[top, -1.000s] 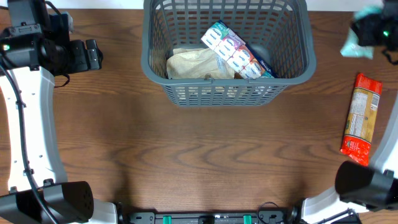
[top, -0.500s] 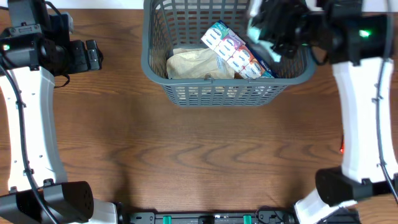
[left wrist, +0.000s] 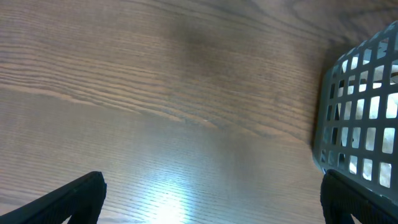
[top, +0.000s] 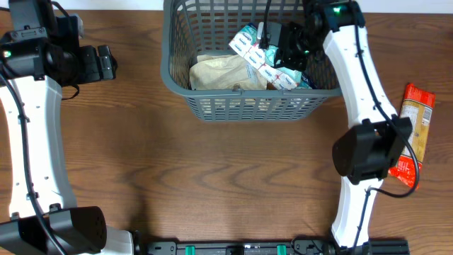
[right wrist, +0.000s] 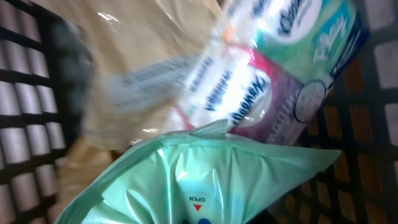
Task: Pack container
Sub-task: 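Carry the wipes packet with the right gripper into the basket and release, then lower the right gripper onto the long pasta package and grasp it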
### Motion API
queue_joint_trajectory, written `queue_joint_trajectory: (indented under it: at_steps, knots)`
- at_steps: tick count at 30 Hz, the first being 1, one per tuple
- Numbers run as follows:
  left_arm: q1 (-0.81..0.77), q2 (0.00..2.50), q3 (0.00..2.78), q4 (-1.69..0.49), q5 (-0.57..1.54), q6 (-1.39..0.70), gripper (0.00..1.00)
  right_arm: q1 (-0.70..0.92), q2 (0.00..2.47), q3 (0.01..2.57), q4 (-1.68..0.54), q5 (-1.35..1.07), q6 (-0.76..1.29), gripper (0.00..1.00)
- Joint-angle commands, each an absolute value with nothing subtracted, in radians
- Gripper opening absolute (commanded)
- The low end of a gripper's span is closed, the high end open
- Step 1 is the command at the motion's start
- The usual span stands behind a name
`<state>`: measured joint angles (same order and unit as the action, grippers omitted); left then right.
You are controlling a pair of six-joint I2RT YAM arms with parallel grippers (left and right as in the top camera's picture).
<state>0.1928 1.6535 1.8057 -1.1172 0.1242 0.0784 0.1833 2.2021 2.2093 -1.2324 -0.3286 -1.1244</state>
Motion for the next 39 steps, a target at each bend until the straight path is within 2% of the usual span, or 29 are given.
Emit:
queue_joint_trajectory:
  at_steps: [1,5,6,7,8,9,16,25,29,35,39]
  knots:
    - [0.195,1.658,1.801,-1.116,0.12,0.085,0.99,0.171,2.22,2.216,-1.195,-0.269,-1.081,0.01]
    - [0.195,1.658,1.801,-1.116,0.12,0.085,0.99,0.146,2.223,2.216,-1.14,-0.269,-1.013,0.05]
    - [0.195,1.658,1.801,-1.116,0.12,0.085,0.99,0.141,2.223,2.216,-1.134,-0.269,-0.992,0.18]
    - [0.195,1.658,1.801,-1.116,0.12,0.085,0.99,0.135,2.223,2.216,-1.132,-0.269,-0.969,0.4]
    - [0.195,1.658,1.801,-1.116,0.12,0.085,0.99,0.13,2.223,2.216,-1.134,-0.269,-0.947,0.73]
    - [0.195,1.658,1.801,-1.116,0.12,0.085,0.99,0.128,2.223,2.216,-1.141,-0.269,-0.927,0.99]
    - [0.195,1.658,1.801,-1.116,0.12,0.085,0.99,0.127,2.192,2.239,-1.239,-0.33,-0.905,0.99]
    - [0.195,1.658,1.801,-1.116,0.12,0.084,0.99,0.114,1.997,2.399,-1.324,-0.307,-0.86,0.99]
    - [0.195,1.658,1.801,-1.116,0.12,0.085,0.99,0.061,1.891,2.413,-1.313,-0.134,-0.677,0.99]
    - [0.195,1.658,1.801,-1.116,0.12,0.085,0.99,-0.112,1.816,2.413,-1.39,0.131,-0.208,0.99]
    - [0.195,1.658,1.801,-1.116,0.12,0.085,0.98,-0.279,1.811,2.412,-1.492,0.118,0.023,0.99]
